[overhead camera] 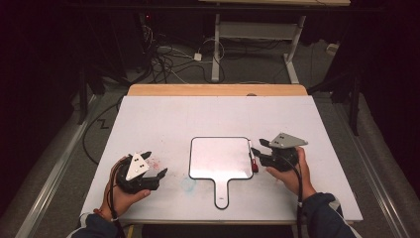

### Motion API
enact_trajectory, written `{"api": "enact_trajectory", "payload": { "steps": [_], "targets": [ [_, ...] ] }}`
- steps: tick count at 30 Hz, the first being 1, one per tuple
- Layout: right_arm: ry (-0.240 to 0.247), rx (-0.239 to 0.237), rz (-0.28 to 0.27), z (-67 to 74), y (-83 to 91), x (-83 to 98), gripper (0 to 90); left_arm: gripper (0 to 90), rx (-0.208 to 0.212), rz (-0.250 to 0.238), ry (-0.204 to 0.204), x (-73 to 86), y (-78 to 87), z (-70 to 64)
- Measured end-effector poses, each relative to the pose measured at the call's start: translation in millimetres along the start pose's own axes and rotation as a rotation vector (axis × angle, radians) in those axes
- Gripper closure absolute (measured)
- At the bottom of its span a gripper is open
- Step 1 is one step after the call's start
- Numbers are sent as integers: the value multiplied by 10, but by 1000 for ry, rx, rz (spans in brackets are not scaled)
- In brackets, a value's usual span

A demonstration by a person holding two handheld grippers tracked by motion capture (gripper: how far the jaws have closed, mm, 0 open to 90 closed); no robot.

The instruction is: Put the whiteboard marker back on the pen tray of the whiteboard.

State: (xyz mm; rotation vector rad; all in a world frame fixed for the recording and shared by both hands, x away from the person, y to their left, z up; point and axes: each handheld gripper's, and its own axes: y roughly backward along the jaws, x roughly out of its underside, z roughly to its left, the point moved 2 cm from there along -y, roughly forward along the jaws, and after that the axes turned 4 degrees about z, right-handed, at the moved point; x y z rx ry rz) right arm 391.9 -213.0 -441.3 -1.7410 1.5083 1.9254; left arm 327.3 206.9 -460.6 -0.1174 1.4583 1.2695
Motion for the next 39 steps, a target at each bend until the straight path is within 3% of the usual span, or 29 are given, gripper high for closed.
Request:
{"api": "enact_trajectory", "payload": {
  "steps": [3, 9, 15, 21, 33, 39],
  "targets": [
    [32, 23, -29, 5, 162, 59, 439, 223, -3, 1, -16, 1, -2, -20],
    [11, 55, -90, -7, 468, 165, 341, 224, 2, 2, -27, 2, -27, -67],
    [-2, 103, -108, -41, 649, 319, 301, 234, -11, 6, -51, 0, -54, -110],
    [-19, 146, -117, -63, 756, 437, 256, 225, -9, 22, -68, 2, -81, -137],
    [-32, 224, -83, -79, 871, 718, 208, 216, -18, 43, -102, 32, -111, -162],
    [-31, 220, -51, -45, 860, 828, 208, 210, -11, 42, -96, 53, -121, -156]
  ]
}}
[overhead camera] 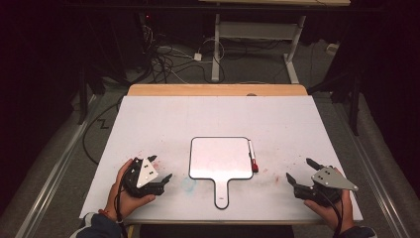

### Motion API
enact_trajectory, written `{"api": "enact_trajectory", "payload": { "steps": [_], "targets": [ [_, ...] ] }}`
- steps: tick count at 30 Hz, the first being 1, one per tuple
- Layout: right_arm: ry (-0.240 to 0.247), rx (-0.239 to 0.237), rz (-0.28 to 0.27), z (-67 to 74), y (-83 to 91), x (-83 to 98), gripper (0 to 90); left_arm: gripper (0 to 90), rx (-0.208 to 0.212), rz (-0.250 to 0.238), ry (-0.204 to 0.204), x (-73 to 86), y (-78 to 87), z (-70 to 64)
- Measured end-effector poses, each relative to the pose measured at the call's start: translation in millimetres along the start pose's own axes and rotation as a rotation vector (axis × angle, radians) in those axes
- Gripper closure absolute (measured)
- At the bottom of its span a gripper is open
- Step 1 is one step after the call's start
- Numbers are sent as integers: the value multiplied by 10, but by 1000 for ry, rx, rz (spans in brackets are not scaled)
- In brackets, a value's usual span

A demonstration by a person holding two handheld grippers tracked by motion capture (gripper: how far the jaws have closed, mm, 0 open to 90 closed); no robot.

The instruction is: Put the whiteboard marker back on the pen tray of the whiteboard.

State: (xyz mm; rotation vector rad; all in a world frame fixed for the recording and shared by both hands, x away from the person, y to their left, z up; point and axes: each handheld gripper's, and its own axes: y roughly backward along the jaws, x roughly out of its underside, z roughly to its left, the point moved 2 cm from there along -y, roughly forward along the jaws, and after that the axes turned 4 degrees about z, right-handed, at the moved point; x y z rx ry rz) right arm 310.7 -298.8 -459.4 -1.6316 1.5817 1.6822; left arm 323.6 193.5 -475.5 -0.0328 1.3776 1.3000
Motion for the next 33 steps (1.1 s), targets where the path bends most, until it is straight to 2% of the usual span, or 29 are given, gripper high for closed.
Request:
{"api": "enact_trajectory", "payload": {
  "steps": [9, 12, 33],
  "targets": [
    [0, 1, -32, 43, 54, -45, 208, 207, 6, -1, -6, 23, 10, -14],
    [16, 5, -33, 53, 54, -56, 208, 207, 8, 1, -8, 26, 7, -12],
    [26, -6, -33, 76, 18, -73, 217, 200, 9, 21, -16, 39, -14, -24]
  ]
}}
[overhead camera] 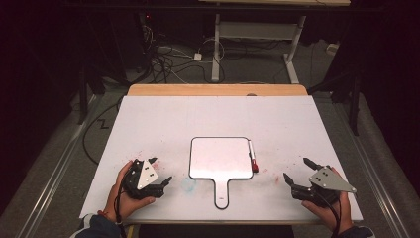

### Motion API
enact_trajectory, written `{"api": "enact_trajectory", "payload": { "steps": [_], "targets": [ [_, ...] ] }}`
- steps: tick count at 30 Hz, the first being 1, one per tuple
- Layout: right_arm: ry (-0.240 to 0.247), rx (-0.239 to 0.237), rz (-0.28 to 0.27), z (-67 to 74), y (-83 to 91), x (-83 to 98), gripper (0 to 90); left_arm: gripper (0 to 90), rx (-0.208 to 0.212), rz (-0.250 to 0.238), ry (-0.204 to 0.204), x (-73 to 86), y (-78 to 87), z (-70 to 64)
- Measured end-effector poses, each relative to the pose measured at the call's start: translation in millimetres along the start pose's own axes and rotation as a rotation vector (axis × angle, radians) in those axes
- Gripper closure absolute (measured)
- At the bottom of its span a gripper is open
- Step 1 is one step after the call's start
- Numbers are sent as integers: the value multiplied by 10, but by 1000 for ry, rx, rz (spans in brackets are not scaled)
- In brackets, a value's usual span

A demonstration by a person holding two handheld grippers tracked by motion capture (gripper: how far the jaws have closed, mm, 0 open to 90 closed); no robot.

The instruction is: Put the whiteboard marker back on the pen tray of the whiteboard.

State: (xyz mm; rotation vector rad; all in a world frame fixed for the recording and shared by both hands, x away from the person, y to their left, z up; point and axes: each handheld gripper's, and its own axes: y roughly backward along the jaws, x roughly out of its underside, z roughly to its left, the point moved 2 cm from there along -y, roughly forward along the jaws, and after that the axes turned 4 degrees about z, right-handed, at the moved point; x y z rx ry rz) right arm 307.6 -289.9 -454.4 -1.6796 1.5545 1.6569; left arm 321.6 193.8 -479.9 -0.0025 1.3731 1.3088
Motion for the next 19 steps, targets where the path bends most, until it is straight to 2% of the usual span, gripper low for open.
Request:
{"api": "enact_trajectory", "payload": {
  "steps": [7, 19],
  "targets": [
    [18, 0, 4, 7, -12, 4, 216, 201, -3, 2, 4, -6, -9, 13],
    [21, 13, 11, 2, -41, -1, 215, 191, -4, 4, 2, -7, -14, 16]
  ]
}}
